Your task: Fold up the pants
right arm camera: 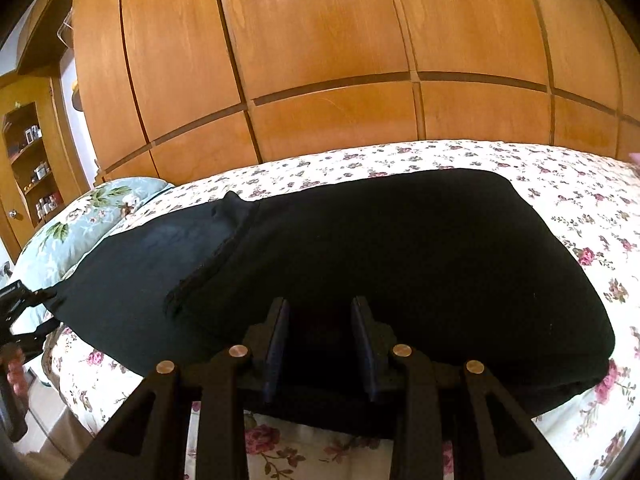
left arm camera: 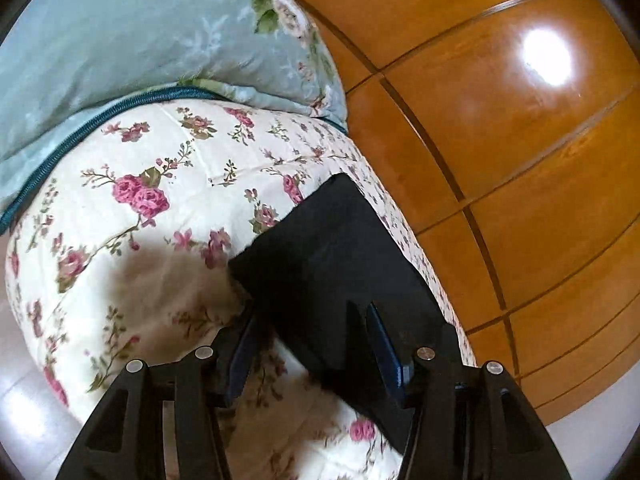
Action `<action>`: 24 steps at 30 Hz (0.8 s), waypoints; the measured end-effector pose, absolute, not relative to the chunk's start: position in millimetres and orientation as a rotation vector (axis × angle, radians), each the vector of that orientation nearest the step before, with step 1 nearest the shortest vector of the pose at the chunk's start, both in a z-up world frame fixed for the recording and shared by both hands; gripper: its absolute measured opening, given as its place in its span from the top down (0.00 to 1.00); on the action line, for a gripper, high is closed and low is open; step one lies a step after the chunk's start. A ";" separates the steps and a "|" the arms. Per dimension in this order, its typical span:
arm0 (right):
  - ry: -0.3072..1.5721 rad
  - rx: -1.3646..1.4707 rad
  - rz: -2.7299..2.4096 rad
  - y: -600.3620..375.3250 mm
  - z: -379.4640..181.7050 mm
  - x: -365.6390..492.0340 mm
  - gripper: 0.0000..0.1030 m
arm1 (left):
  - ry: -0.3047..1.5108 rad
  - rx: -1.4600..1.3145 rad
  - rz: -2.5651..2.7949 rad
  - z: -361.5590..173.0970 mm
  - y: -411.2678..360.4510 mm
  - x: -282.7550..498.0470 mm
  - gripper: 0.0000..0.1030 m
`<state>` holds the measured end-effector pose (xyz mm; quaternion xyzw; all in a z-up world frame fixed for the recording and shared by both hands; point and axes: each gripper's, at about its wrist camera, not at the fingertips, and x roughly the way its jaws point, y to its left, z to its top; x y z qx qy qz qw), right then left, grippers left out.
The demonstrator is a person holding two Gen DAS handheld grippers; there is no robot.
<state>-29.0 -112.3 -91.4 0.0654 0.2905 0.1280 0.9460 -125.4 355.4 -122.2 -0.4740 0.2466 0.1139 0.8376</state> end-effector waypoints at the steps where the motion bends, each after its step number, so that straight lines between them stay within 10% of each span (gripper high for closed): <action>1: 0.592 0.134 0.261 -112.2 -91.5 -29.0 0.68 | 0.515 -1.016 0.239 -122.3 356.9 -124.5 0.49; 8: 0.589 0.129 0.260 -113.0 -92.1 -29.2 0.68 | 0.545 -1.001 0.252 -116.4 362.7 -110.1 0.85; 24: 0.638 0.273 0.297 -146.2 -71.7 -24.5 0.67 | 0.325 -0.655 -0.095 25.1 262.8 -77.6 0.87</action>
